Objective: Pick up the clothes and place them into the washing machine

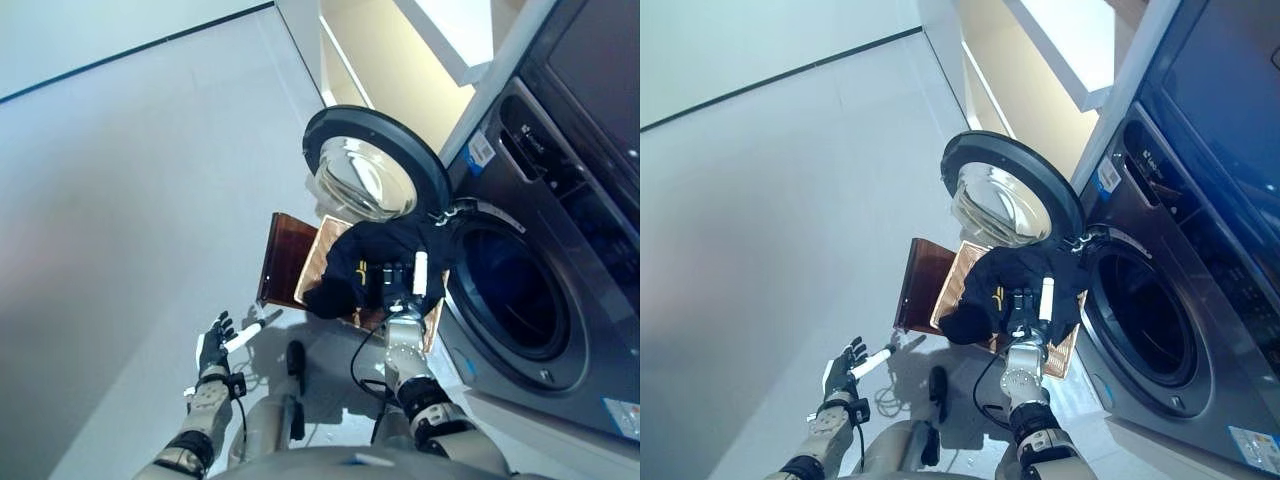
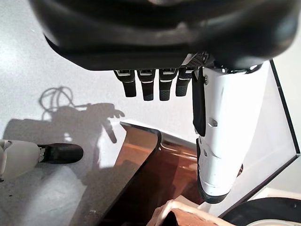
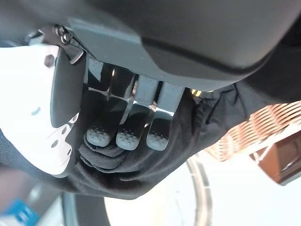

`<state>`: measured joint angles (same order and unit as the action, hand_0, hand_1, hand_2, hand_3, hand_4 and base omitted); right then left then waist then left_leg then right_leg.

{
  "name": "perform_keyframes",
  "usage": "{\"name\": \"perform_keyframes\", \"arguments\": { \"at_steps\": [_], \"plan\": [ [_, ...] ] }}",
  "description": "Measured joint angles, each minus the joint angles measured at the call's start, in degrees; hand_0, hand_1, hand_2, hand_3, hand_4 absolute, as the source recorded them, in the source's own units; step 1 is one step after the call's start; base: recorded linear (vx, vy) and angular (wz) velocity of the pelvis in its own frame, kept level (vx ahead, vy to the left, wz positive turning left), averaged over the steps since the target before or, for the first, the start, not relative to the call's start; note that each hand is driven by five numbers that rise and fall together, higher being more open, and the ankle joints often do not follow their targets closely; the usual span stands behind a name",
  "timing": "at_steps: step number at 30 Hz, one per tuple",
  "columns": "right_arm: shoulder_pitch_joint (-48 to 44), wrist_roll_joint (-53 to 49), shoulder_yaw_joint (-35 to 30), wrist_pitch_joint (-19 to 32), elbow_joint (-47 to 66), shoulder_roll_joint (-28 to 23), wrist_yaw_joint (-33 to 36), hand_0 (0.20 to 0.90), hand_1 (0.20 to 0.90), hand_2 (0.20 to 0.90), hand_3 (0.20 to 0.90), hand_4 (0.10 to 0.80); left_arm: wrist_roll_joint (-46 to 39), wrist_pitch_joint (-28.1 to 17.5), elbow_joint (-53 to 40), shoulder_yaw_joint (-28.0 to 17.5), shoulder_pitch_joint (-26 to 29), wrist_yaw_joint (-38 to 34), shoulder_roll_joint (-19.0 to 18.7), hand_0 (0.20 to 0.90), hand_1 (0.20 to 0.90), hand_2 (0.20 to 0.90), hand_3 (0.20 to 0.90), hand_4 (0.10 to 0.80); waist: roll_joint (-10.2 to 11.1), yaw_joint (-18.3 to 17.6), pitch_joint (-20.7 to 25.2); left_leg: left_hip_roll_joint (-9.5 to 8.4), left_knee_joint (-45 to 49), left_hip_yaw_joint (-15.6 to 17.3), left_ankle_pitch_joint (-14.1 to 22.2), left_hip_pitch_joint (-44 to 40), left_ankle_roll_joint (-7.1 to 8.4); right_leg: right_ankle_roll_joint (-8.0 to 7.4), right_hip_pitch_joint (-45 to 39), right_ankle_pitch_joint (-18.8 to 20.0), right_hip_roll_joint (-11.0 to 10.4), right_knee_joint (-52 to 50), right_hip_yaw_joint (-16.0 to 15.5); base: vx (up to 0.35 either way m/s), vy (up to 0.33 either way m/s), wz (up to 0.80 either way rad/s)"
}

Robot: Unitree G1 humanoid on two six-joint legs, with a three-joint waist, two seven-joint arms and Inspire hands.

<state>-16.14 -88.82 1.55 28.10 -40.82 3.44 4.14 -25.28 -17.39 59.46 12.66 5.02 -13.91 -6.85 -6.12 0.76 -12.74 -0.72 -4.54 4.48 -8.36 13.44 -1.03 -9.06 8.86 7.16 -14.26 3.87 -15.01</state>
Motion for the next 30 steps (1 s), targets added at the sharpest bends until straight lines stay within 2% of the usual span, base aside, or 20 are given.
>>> {"name": "perform_keyframes", "arguments": {
  "at_steps": [4,8,12,16,19,25,28,30],
  "plan": [
    [0.0,-2.1,-2.3,2.3,0.0,-0.2,-0.3,0.200,0.200,0.200,0.200,0.300,-0.2,0.0,0.5,0.1,-0.1,0.2,0.6,0.900,0.900,0.900,0.900,0.800,-1.8,-0.5,-0.2,-0.55,0.0,1.1,0.2,0.1,-0.34,-0.46,0.8,0.3,-0.8,-0.2,0.8,-0.026,0.050,-0.13],
    [-0.2,-3.3,-4.8,4.0,0.0,-1.5,-0.4,0.200,0.200,0.200,0.200,0.300,-0.6,-0.3,0.8,2.1,-0.3,0.3,0.8,0.900,0.900,0.900,0.900,0.800,-4.0,-1.3,-0.5,-0.97,0.0,1.4,0.3,0.1,-0.40,-0.51,1.2,0.3,-1.3,-0.2,1.2,-0.016,0.030,-0.03],
    [-1.4,-4.0,-8.4,5.2,-0.5,-3.8,-0.5,0.200,0.200,0.200,0.200,0.300,-1.7,-0.4,0.8,2.4,-0.1,1.4,2.2,0.900,0.900,0.900,0.900,0.800,-6.9,-1.7,-1.5,-1.51,0.0,1.8,0.3,0.6,-0.41,-1.03,2.1,0.6,-1.8,-0.5,1.7,-0.001,0.018,-0.03],
    [-3.5,-5.2,-13.4,5.8,-4.6,-6.5,-0.3,0.200,0.200,0.200,0.200,0.300,-2.5,-0.6,0.9,4.6,-0.2,1.8,2.3,0.900,0.900,0.900,0.900,0.800,-7.8,-1.7,-1.6,-1.64,-0.1,2.0,0.3,1.0,-0.42,-1.15,2.6,0.6,-2.0,-0.5,2.0,0.000,0.004,-0.01],
    [-5.0,-6.0,-17.3,6.0,-6.9,-10.1,-0.2,0.200,0.200,0.200,0.200,0.300,-2.6,-0.7,0.8,6.4,-0.2,2.6,2.4,0.900,0.900,0.900,0.900,0.800,-8.8,-1.8,-2.1,-2.09,-0.1,2.1,0.3,1.1,-0.43,-1.48,2.7,0.7,-2.4,-0.4,2.2,-0.011,0.001,-0.01],
    [-9.6,-6.0,-20.5,6.9,-10.0,-18.1,2.6,0.200,0.200,0.200,0.200,0.300,-2.7,-0.9,0.6,6.7,-0.3,4.0,2.5,0.900,0.900,0.900,0.900,0.800,-10.4,-2.0,-3.0,-2.53,-0.3,3.1,0.5,1.9,-0.77,-2.35,3.7,1.3,-2.8,0.4,3.2,-0.016,0.005,-0.06],
    [-14.1,-4.5,-22.1,6.9,-13.8,-24.3,4.7,0.200,0.200,0.200,0.200,0.300,-2.7,-1.7,0.4,7.9,-0.3,4.1,2.4,0.900,0.900,0.900,0.900,0.800,-11.9,-1.9,-3.8,-2.85,-0.3,3.1,0.6,2.0,-0.83,-2.40,3.8,1.3,-3.1,0.5,3.2,0.000,0.000,0.00],
    [-17.8,-2.5,-22.6,6.5,-15.4,-29.8,5.9,0.200,0.200,0.200,0.200,0.300,-2.6,-1.8,0.0,8.8,-0.5,4.8,2.4,0.900,0.900,0.900,0.900,0.800,-13.1,-1.8,-4.7,-3.24,-0.1,3.3,0.5,2.0,-1.17,-3.09,3.9,1.7,-3.5,0.8,3.5,-0.022,-0.002,-0.04]
  ]
}}
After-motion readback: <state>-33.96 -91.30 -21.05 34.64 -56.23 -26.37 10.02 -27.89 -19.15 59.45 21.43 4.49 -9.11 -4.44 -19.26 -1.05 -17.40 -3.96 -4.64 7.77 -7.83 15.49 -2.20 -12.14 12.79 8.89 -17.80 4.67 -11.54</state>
